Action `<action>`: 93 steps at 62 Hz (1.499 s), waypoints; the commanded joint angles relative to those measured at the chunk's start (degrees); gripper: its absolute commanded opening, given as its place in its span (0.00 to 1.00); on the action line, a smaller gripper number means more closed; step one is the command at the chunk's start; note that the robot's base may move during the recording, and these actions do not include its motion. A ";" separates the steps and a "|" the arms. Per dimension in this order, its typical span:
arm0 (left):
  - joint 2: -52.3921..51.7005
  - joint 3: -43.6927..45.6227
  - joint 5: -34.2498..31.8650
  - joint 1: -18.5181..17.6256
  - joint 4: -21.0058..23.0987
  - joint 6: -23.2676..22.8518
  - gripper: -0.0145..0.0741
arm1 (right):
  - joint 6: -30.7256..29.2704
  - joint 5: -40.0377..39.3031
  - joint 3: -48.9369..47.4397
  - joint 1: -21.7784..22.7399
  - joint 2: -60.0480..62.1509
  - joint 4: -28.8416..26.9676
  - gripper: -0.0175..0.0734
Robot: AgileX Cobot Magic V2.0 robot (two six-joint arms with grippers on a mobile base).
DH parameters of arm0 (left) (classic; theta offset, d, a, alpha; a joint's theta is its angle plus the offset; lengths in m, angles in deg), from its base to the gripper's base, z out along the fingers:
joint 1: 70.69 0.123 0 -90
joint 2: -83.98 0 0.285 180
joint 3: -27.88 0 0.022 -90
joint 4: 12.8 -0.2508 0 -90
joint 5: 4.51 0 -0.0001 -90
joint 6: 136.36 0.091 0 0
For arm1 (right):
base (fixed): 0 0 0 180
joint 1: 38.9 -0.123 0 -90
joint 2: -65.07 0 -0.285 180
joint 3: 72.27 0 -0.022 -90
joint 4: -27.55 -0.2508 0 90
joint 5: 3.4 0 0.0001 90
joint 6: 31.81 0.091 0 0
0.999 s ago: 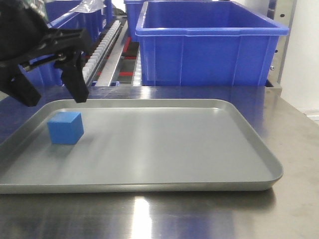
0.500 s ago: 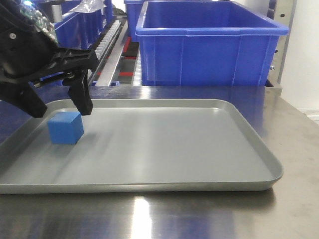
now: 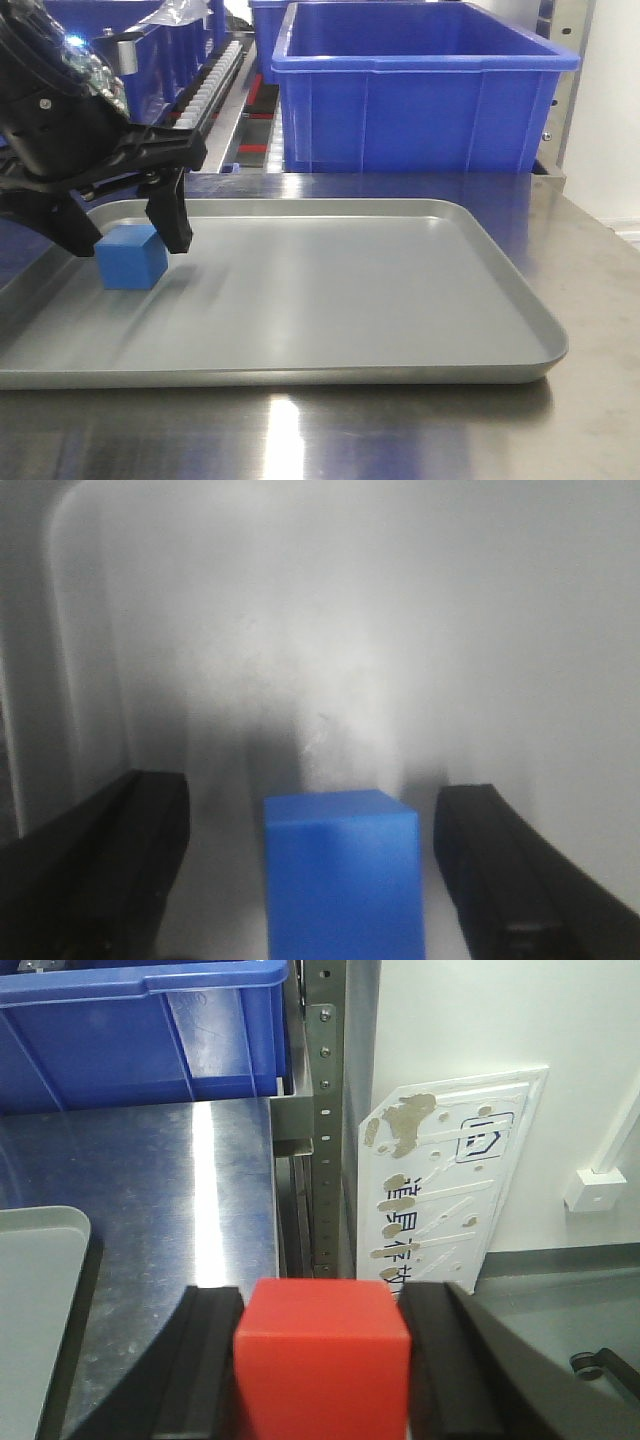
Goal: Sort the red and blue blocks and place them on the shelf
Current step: 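Lower the open left gripper around the blue cube and close, then lift the blue cube off the tray with the left gripper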
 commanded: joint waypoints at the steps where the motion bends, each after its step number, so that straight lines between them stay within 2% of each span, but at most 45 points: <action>1: -1.73 1.76 -2.66 -0.40 0.41 -0.70 0.78 | -0.44 -5.20 -1.63 0.30 0.20 0.67 0.26; 43: 0.32 1.76 -1.96 -0.40 1.22 -0.70 0.77 | -0.44 -5.20 -1.63 0.30 0.20 0.67 0.26; 49: 0.32 1.76 -1.55 -0.40 2.01 -0.70 0.71 | -0.44 -5.20 -1.63 0.30 0.20 0.67 0.26; 54: 0.32 1.76 -1.47 -0.40 2.27 -0.70 0.63 | -0.44 -5.20 -1.63 0.30 0.20 0.67 0.26; 68: -0.04 1.76 -0.95 -0.40 2.51 -0.70 0.30 | -0.44 -5.20 -1.63 0.30 0.20 0.67 0.26; 93: -7.32 3.85 -1.18 0.65 1.77 -0.70 0.30 | -0.44 -5.20 -1.63 0.30 0.20 0.67 0.26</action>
